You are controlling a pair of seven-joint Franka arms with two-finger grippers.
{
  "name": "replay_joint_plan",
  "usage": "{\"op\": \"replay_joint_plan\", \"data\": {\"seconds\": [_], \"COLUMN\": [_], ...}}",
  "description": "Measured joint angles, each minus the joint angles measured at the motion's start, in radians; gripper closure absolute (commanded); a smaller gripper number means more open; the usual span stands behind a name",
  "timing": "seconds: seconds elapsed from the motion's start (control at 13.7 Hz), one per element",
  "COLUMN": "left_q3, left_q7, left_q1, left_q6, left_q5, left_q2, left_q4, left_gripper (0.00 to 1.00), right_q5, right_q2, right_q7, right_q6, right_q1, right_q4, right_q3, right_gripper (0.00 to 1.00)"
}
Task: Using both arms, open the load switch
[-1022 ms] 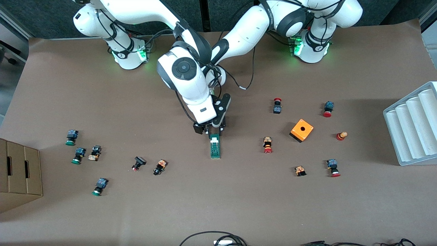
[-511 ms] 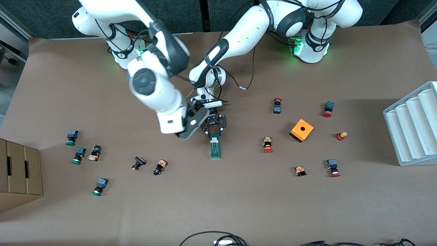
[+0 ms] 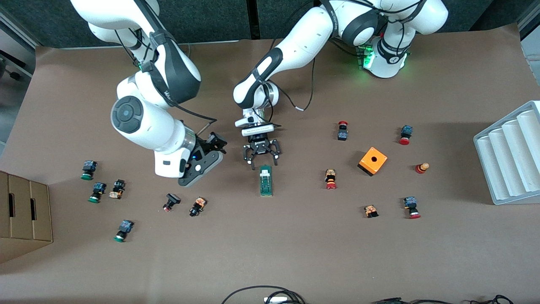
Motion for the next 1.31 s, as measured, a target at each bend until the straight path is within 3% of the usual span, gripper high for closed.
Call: {"op": "replay_joint_plan", "data": {"seconds": [0.58,1.17,1.31], "left_q3": [0.0,-0.001,-0.001], "left_q7": [0.064,0.435,0.524], "left_q1": [0.0,0.0,0.0], "left_q6": [0.003,0.006,0.006], "left_q5": [-0.027,-0.288,-0.341], "left_q2": [-0.005,-0.108,-0.128], "left_q4": [0.012,0.032,0.032], "left_gripper": [0.0,0.0,0.0], "right_q5": [-0.041,-0.155,-0.187], "right_q2": [-0.067,-0.197,-0.231], "right_q7": [0.106,0.124,0.126], "right_q6": [-0.147,-0.241,-0.264], "right_q1": [-0.189,-0.334,-0.368], "right_q4": [-0.001,-0.044,-0.049], "right_q3": [-0.003,-0.002,0.027], "right_gripper": [0.0,0.0,0.0]}}
